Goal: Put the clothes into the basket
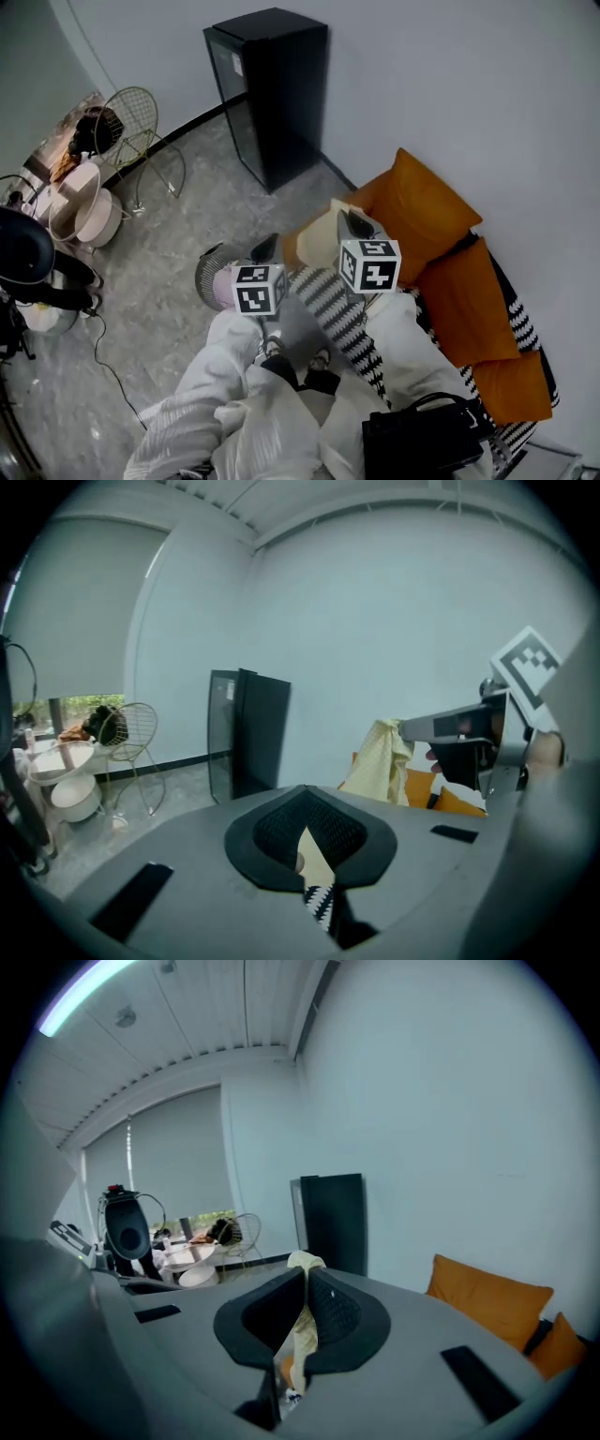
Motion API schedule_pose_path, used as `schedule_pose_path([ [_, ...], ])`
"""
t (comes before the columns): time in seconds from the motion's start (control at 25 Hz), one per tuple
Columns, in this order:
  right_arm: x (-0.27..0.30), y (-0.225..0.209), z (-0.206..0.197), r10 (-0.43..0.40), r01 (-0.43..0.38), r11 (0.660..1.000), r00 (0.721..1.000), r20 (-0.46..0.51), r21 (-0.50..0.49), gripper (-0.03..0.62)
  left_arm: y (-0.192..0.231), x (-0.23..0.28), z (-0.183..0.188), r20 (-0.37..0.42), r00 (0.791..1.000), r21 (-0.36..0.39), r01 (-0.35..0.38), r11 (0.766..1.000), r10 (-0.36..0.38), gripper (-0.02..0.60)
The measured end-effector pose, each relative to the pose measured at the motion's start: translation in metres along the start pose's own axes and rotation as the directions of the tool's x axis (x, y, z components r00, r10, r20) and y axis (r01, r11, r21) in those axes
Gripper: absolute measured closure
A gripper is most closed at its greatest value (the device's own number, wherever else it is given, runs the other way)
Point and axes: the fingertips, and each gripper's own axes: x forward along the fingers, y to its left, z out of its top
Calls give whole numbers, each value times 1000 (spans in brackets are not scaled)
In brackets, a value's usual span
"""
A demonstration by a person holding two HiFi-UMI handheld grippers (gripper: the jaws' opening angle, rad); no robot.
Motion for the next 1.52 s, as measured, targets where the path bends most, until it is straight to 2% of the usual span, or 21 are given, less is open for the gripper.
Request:
schedule_pose_path([
  [0.16, 39, 68, 24, 113, -113, 993, 993, 13, -38, 562, 69, -30, -1, 16, 993, -66, -117, 991, 118, 581],
  [0.32, 78, 141, 47, 211, -209, 975, 977, 19, -77, 562, 141, -50, 3, 32, 976, -118, -209, 971, 214, 581],
  [0.6, 141, 236, 36, 303, -307, 946, 952, -50, -105, 562, 244, -92, 1, 34, 944, -172, -318, 932, 328, 581],
  [0.8, 178, 301, -7, 345, -364, 922, 926, -151, -128, 562, 308, -119, -38, -38, 918, -248, -392, 886, 395, 581],
  [0.96, 205, 329, -60, 348, -386, 915, 903, -253, -120, 562, 341, -123, -75, -90, 908, -287, -418, 862, 410, 581],
  [1.24, 237, 353, -166, 321, -378, 924, 848, -422, -56, 562, 372, -108, -154, -220, 906, -323, -419, 849, 363, 581],
  [1.52, 264, 371, -239, 330, -374, 927, 794, -510, 18, 562, 386, -78, -204, -291, 908, -328, -390, 860, 301, 581],
])
